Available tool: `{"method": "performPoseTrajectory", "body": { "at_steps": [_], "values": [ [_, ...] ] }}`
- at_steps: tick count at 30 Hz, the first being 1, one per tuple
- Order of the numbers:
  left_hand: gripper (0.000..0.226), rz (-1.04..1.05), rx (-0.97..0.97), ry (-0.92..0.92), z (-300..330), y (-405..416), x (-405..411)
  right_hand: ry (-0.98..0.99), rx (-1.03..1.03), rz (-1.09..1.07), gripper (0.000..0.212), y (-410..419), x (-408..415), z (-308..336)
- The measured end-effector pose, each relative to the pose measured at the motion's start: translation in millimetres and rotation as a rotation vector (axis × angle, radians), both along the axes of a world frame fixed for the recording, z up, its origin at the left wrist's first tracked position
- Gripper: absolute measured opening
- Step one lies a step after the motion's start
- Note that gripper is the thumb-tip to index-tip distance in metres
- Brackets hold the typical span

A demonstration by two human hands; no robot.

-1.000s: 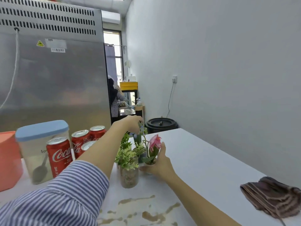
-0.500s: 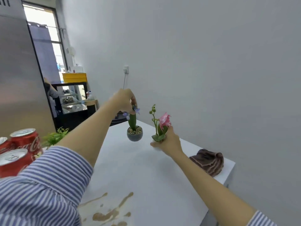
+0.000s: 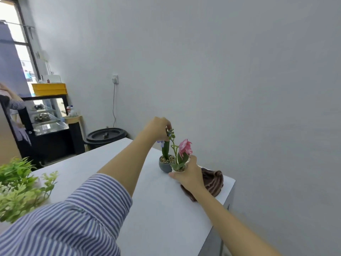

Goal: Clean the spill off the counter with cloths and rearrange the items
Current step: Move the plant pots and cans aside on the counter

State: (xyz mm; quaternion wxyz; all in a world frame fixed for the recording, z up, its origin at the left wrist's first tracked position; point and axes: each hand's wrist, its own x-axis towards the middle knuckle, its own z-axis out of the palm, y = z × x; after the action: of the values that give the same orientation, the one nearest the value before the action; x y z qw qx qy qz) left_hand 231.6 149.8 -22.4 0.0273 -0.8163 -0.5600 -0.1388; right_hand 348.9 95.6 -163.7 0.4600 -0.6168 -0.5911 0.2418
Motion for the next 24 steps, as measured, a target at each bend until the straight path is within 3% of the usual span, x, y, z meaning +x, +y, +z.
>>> {"method": "performPoseTrajectory", "body": {
  "at_steps": [2,6,9,12,17,21,24],
  "values": [
    [0.038,0.003,-0.030,0.059,-1,2,2,-0.019,0.022,-0.066,0.085,-10,-1,2],
    [0.051,-0.005,-0.056,0.023,4,-2,-2,-0.093,0.043,-0.181,0.064,-40,1,6],
    [0.058,0.026,-0.036,-0.033,24,-17,-26,-0.116,-0.033,0.032,0.046,-63,-15,16],
    [0.049,0.128,-0.019,-0.011,46,-42,-71,-0.107,-0.111,0.295,0.040,-77,-48,34],
    [0.033,0.382,-0.092,0.100,68,-95,-179,-0.090,-0.281,0.688,0.069,-92,-121,59],
    [0.046,0.541,-0.256,0.086,63,-135,-254,-0.104,-0.322,0.916,0.102,-108,-178,52],
    [0.060,0.559,-0.395,0.052,51,-152,-276,-0.020,-0.271,0.918,0.094,-115,-214,50]
  ]
}}
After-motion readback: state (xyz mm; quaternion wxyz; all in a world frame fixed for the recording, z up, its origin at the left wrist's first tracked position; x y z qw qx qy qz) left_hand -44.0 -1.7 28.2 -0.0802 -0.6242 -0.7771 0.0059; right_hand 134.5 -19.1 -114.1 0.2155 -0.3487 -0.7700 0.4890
